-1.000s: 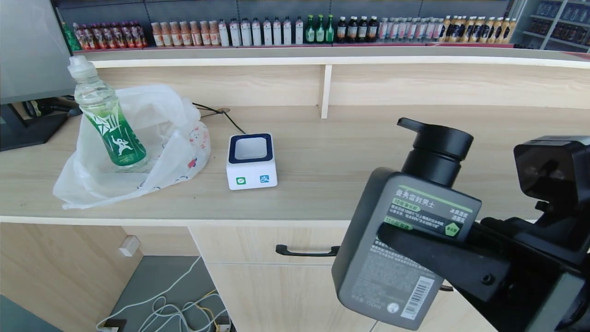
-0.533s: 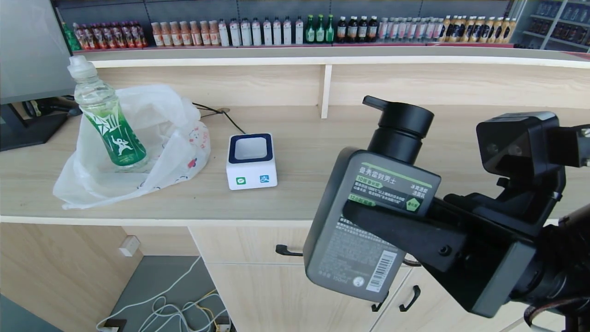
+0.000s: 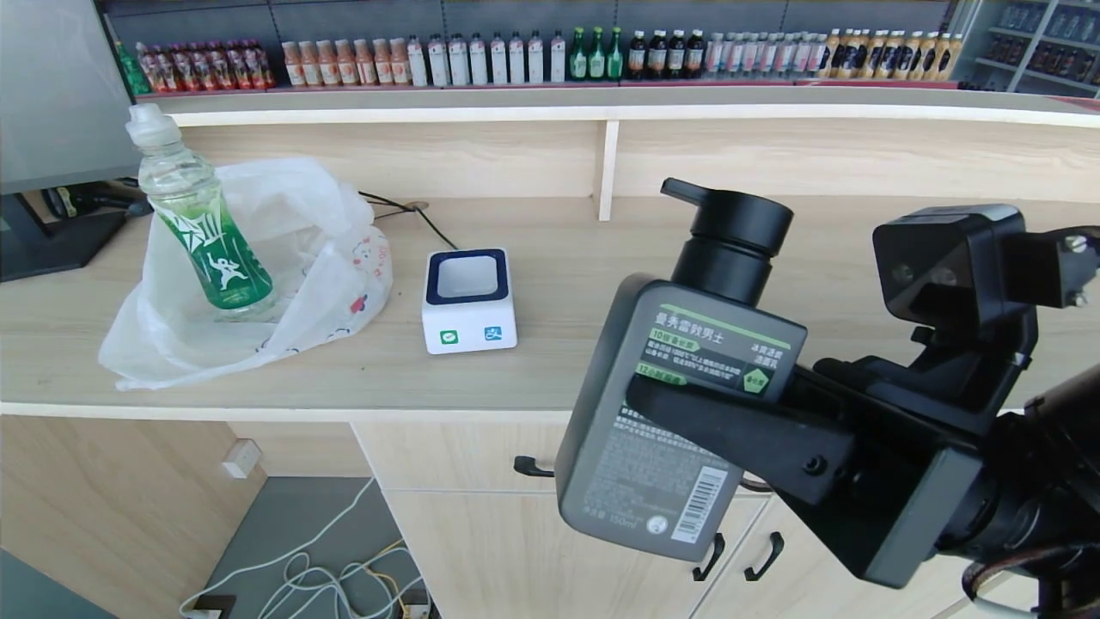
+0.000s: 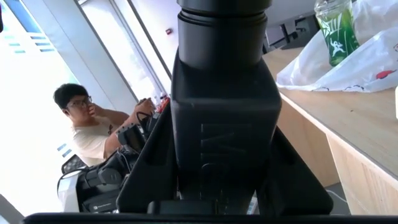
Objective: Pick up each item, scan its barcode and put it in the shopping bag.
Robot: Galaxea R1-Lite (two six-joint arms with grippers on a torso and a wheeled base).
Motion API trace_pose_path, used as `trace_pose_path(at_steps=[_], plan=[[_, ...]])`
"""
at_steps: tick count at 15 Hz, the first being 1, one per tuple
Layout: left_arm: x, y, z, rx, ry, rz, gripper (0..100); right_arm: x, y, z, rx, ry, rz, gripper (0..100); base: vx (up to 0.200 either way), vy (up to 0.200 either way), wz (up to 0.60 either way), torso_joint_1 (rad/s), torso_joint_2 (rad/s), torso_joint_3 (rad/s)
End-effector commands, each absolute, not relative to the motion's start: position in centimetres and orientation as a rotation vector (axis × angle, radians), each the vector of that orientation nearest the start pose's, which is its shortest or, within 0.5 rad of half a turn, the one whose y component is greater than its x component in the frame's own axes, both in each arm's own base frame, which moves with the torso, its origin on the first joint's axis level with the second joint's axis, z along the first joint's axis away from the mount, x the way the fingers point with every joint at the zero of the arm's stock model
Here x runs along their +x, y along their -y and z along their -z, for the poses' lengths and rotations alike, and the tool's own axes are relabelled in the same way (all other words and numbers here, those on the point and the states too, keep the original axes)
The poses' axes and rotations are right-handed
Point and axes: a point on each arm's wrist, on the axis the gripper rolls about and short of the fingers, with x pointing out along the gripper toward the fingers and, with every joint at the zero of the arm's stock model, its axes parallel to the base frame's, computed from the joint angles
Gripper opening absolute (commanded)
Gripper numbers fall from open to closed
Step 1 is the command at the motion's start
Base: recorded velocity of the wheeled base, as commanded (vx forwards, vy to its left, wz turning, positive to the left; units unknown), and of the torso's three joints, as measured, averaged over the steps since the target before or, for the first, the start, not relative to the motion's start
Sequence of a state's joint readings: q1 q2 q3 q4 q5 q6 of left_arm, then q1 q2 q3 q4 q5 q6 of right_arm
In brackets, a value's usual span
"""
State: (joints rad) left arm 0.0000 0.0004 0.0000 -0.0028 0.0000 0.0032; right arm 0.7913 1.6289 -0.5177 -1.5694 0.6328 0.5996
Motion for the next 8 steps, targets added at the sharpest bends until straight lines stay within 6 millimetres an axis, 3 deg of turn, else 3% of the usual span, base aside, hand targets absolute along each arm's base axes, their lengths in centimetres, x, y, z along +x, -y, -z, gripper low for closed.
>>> trace_pose_path(at_steps=[1, 8], plan=[[-2.28, 0.0, -7.58, 0.003, 0.003, 0.0, 100, 16.69, -18.79, -21.97, 0.524, 0.064, -1.503, 0, 0.0, 0.0, 0.0, 0.0, 0.0, 0.0], [-2.28, 0.0, -7.58, 0.003, 0.003, 0.0, 100, 16.57, -18.67, -21.87, 0.517, 0.064, -1.503, 0, 0.0, 0.0, 0.0, 0.0, 0.0, 0.0]])
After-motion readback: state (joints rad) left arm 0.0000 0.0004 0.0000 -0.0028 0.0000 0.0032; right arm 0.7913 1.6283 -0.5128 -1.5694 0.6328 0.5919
